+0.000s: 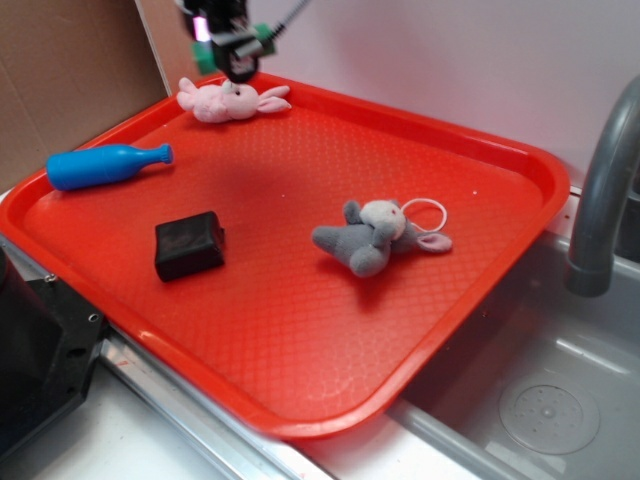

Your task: Grab the green block.

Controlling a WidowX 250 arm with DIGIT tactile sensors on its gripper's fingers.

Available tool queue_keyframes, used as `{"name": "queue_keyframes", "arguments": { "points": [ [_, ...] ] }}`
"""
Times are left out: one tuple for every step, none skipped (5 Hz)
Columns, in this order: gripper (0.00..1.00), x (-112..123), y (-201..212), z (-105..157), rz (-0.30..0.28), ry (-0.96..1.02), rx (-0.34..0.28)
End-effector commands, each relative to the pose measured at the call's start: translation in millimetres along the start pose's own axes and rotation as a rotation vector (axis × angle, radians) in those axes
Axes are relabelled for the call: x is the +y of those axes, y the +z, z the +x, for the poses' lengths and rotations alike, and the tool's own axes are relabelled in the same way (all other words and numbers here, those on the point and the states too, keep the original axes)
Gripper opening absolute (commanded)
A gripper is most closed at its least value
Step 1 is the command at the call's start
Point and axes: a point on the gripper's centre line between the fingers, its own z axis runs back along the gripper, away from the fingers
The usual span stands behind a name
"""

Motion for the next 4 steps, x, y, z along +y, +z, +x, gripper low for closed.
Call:
{"name": "queue_keyframes", "arguments": {
  "points": [
    [0.00,-20.4,110.6,-27.9,-0.077,0.175,-0.129],
    [0.00,-22.6,160.2,-27.4,-0.036,0.126,-0.137],
    [0.00,-19.8,163.5,-27.3,-0.082,0.134,-0.138],
    [0.26,-19.3,156.3,-25.7,-0.067,0.154,-0.129]
  ]
}}
